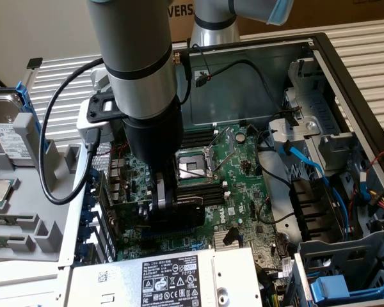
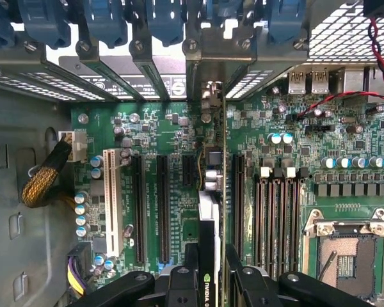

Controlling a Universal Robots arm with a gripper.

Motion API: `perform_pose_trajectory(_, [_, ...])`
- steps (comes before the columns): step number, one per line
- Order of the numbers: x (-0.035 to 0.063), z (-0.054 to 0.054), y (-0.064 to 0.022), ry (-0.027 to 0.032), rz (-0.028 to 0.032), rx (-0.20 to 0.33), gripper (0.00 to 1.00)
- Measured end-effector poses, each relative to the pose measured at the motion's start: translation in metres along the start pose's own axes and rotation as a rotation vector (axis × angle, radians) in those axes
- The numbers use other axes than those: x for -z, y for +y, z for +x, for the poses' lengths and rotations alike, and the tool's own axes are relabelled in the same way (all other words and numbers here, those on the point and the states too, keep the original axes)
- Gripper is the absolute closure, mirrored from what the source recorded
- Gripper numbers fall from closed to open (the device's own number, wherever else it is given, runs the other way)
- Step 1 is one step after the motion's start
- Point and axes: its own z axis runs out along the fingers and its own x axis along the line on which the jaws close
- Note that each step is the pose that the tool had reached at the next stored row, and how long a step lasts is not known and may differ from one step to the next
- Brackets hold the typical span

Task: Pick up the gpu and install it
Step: 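Insert the gpu into the slot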

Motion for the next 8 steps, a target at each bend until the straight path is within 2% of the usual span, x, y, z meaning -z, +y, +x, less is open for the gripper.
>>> perform_pose_trajectory(8, [0.0001,-0.0002,0.0002,0.0002,-0.0001,0.0,0.74])
